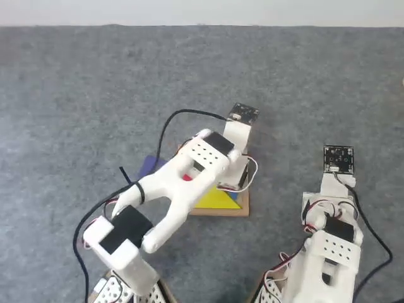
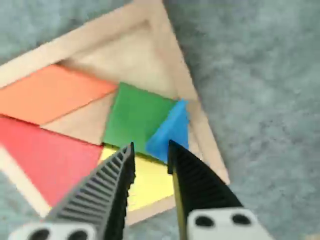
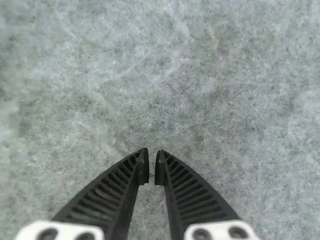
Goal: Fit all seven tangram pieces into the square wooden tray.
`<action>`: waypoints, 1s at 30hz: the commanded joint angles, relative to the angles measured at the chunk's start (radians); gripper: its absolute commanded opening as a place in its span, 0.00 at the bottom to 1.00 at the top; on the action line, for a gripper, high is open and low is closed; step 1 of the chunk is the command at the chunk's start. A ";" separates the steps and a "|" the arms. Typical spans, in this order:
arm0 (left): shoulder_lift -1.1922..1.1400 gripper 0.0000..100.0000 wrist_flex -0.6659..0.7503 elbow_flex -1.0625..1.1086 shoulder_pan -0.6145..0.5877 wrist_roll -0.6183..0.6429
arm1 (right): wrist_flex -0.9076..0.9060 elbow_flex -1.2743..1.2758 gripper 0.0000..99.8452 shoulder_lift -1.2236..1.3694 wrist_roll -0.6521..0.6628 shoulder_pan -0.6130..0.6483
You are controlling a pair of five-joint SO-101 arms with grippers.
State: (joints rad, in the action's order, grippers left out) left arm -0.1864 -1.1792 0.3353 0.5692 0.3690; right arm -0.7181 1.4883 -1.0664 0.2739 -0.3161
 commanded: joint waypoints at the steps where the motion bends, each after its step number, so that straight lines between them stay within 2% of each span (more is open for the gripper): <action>1: 0.015 0.11 -0.005 0.002 -0.017 -0.044 | 0.021 -0.031 0.04 -0.025 -0.011 -0.008; 21: 0.025 0.11 0.009 -0.035 -0.026 -0.103 | 0.021 -0.029 0.04 -0.025 -0.009 -0.005; 30: 0.015 0.10 0.015 -0.125 -0.127 -0.176 | 0.021 -0.029 0.04 -0.025 -0.008 -0.005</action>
State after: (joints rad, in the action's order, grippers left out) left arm -0.1864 -1.1761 0.2800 0.4941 0.2325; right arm -0.7181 1.4883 -1.0664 0.2739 -0.3161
